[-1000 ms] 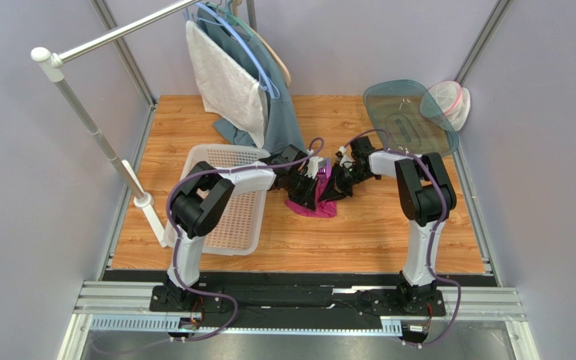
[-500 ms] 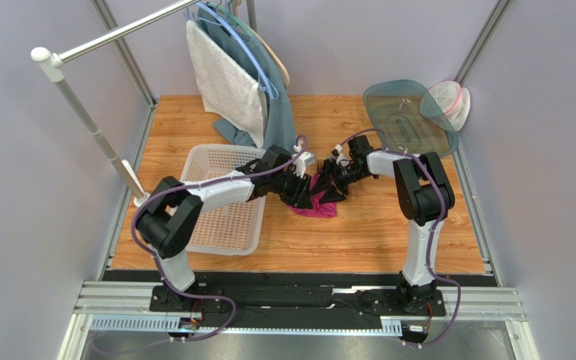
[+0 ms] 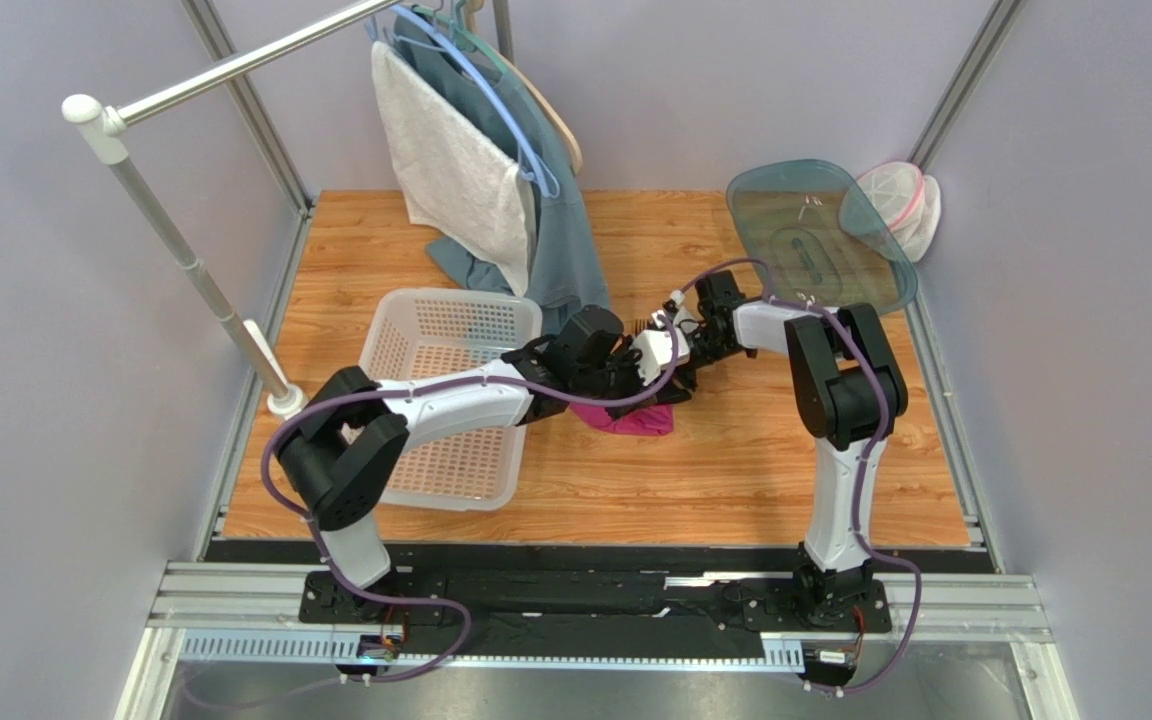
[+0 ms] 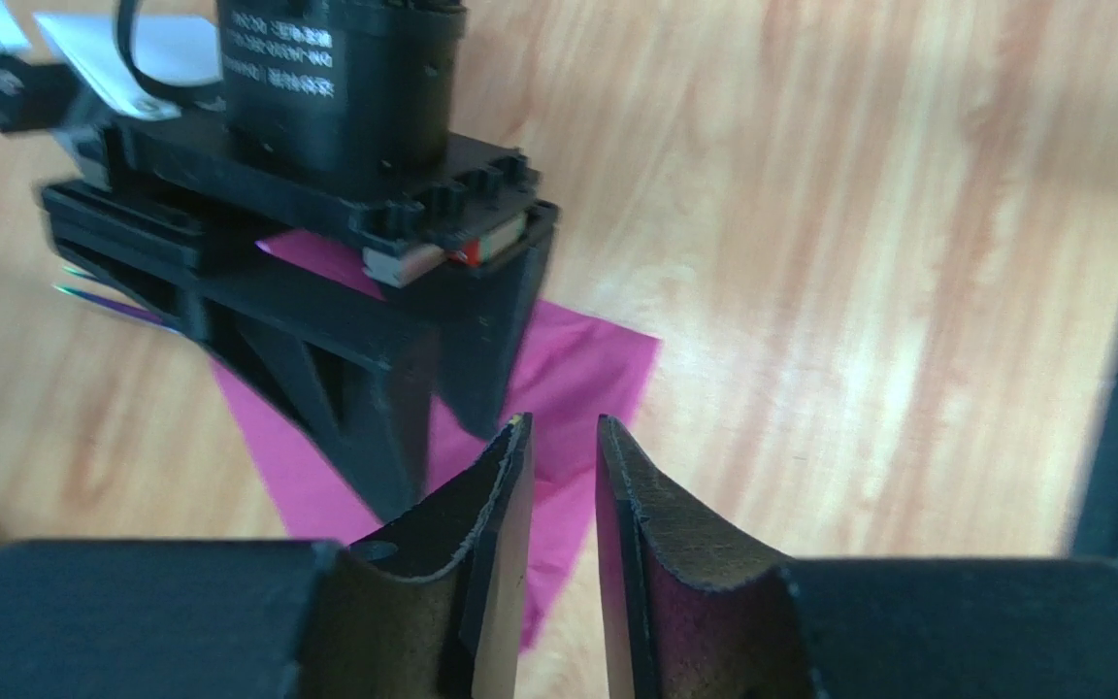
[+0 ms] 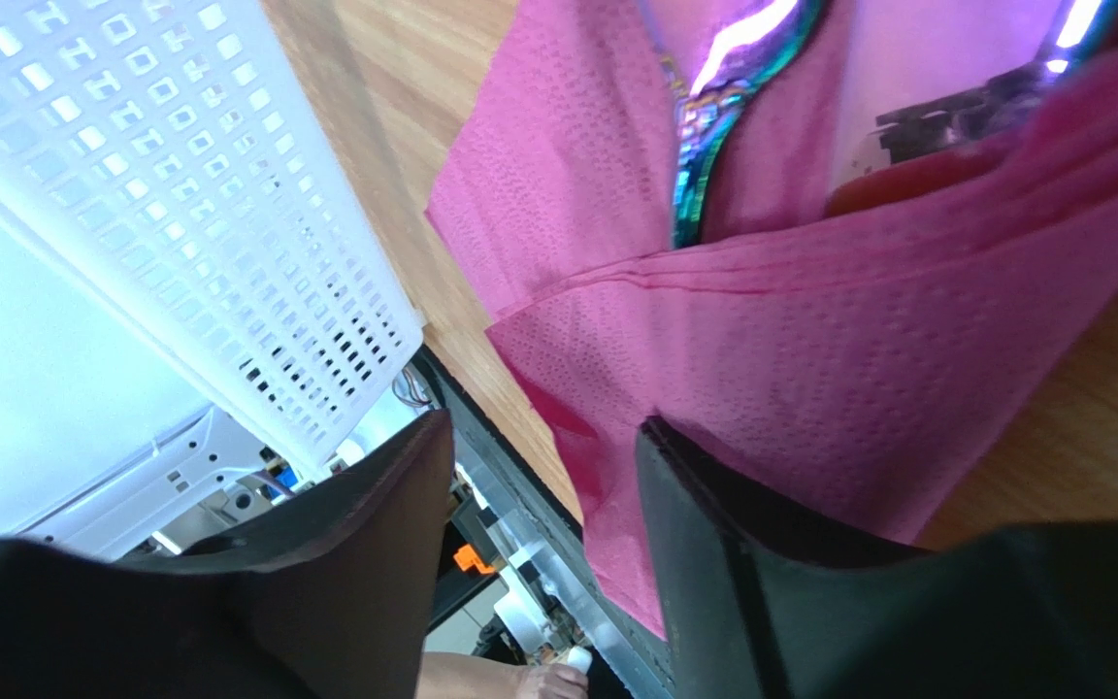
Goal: Place the utensils on the paper napkin and roll it up
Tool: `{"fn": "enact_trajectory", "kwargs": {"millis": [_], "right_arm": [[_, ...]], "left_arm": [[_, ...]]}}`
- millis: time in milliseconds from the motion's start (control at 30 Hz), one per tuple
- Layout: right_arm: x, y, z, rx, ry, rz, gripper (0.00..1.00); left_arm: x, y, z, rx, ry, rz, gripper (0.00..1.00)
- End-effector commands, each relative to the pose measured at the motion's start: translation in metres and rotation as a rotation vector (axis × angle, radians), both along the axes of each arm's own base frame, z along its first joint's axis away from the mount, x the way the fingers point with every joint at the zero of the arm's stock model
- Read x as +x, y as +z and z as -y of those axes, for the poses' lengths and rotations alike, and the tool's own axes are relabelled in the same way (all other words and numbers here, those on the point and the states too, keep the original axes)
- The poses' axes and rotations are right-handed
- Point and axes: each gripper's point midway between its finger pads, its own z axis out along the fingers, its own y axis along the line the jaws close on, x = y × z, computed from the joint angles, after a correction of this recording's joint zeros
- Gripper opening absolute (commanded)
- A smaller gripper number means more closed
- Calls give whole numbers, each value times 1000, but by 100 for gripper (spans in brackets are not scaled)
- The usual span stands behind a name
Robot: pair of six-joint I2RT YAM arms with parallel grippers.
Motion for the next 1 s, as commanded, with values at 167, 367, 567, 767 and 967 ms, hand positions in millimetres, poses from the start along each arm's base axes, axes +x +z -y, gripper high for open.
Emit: {"fn": "enact_trajectory", "kwargs": {"millis": [167, 367, 567, 767, 967], "right_arm": [[6, -22, 4, -73, -18, 0, 50], [6, -20, 4, -73, -16, 3, 49], [6, -17, 4, -75, -19, 10, 49], [5, -16, 4, -76, -16, 9, 48], [6, -13, 5, -76, -10, 24, 47]], "left_arm": [[44, -13, 9, 139, -56, 313, 20], [39, -38, 9, 233, -131, 356, 16], [35, -52, 11, 300, -166, 357, 15], [26, -71, 6, 382, -216, 307, 13], [12, -85, -6, 435, -253, 251, 12]]}}
